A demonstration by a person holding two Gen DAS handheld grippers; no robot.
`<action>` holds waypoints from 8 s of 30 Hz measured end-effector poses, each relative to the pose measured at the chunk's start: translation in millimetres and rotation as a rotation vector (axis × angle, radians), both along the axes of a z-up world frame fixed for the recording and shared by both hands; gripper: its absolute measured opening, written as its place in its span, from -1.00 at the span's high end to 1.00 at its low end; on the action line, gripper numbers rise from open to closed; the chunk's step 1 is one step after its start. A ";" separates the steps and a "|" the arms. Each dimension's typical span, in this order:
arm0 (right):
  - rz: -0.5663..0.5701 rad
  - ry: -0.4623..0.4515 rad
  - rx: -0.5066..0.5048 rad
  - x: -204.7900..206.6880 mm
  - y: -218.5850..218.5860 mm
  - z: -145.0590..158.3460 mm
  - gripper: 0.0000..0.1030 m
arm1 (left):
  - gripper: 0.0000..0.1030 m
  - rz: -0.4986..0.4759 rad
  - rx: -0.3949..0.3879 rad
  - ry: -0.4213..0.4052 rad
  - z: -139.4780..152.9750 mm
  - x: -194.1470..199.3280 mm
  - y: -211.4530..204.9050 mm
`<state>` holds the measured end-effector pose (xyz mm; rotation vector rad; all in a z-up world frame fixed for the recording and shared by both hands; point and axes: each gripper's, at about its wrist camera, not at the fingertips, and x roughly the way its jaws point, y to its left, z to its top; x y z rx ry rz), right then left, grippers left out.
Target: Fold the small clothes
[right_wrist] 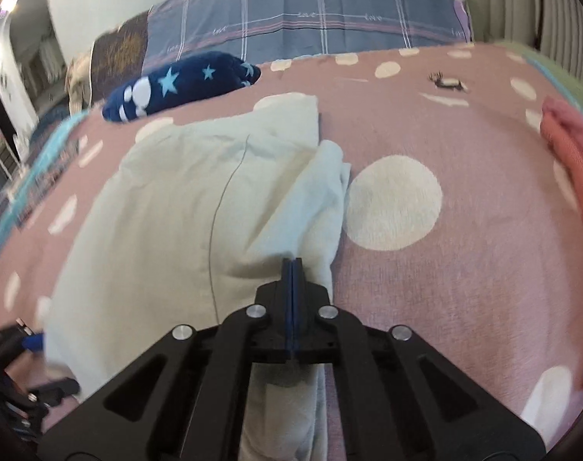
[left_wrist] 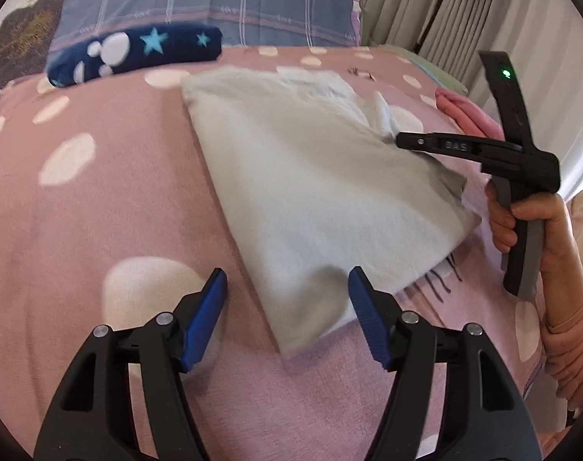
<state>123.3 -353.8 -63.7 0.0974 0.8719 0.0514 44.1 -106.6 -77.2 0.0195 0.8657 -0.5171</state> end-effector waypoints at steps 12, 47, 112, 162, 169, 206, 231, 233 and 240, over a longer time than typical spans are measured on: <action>0.078 -0.095 0.095 51.4 11.1 55.6 0.70 | -0.29 0.144 -0.080 0.074 16.4 95.9 37.0; 0.270 -0.035 -0.098 135.5 137.4 52.9 0.42 | -0.28 0.006 -0.330 0.118 -10.2 91.7 34.6; 0.265 -0.032 0.212 54.3 -4.8 36.8 0.73 | 0.83 0.011 -0.074 -0.163 73.3 138.8 -32.2; -0.759 -0.177 -0.051 -89.5 -357.6 127.2 0.15 | -0.11 -0.333 0.062 -0.224 72.1 129.5 -427.7; -0.729 -0.138 -0.234 -104.2 -323.0 85.8 0.03 | -0.14 -0.323 0.055 -0.225 72.2 126.9 -409.9; -0.693 -0.349 -0.258 -296.5 -94.6 126.6 -0.81 | -0.97 -0.399 0.002 -0.394 137.0 -97.5 -241.4; -0.718 -0.363 -0.257 -326.7 -52.2 148.0 -0.82 | -0.97 -0.384 -0.046 -0.404 136.6 -131.8 -191.6; -0.718 -0.358 -0.257 -326.8 -51.3 147.2 -0.82 | -0.97 -0.388 -0.041 -0.407 136.0 -133.4 -191.6; -0.716 -0.349 -0.247 -327.8 -48.4 144.3 -0.82 | -0.97 -0.392 -0.028 -0.414 135.8 -135.1 -192.2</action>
